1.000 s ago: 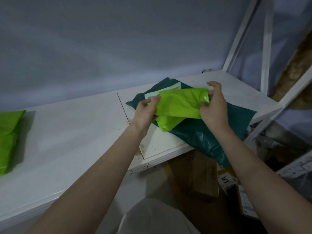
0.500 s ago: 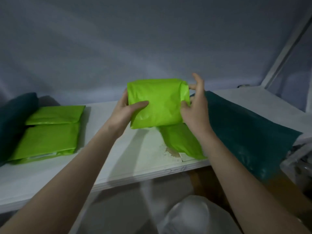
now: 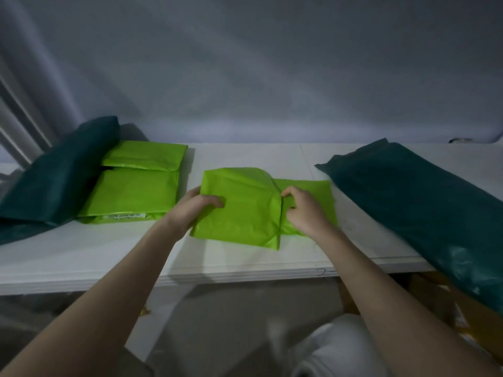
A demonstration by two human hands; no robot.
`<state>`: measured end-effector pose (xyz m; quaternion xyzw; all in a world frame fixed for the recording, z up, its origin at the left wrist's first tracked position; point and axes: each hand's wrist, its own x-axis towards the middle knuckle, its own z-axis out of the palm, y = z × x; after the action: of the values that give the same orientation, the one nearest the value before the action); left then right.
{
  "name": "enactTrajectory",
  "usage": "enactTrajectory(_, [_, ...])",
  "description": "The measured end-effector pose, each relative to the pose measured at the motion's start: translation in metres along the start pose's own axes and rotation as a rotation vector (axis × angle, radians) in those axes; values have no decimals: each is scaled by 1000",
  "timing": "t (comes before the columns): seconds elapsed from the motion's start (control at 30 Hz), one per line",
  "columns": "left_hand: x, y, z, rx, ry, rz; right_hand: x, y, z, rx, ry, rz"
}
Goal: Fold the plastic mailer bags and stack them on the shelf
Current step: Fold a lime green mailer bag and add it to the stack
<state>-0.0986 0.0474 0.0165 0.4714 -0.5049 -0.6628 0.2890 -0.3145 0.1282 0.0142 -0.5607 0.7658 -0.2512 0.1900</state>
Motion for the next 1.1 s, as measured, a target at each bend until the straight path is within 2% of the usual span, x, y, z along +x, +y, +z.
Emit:
enactTrajectory(0.17, [7, -9, -5, -13, 36, -73, 4, 0, 5, -262, -148, -87])
enactTrajectory(0.37, [14, -4, 1, -37, 136, 184, 8, 10, -1, -390, -236, -64])
enactTrajectory(0.53, [11, 20, 5, -217, 189, 350, 14, 25, -2, -598, -152, -13])
enactTrajectory(0.63, [13, 25, 2, -217, 126, 361, 17, 32, -5, -666, -116, 75])
enactTrajectory(0.73, [17, 11, 3, -29, 76, 273, 17, 38, -9, -680, -65, 153])
enactTrajectory(0.83, [24, -7, 5, 436, 128, 208, 18, 42, -14, -675, -31, 235])
enactTrajectory(0.9, [26, -15, 4, 703, 196, 255, 18, 42, -15, -676, 8, 273])
enactTrajectory(1.0, [25, -24, 7, 922, 247, 339, 16, 40, -13, -660, 67, 299])
enactTrajectory(1.1, [20, -28, 9, 1077, 301, 399, 16, 26, -7, -599, 146, 224])
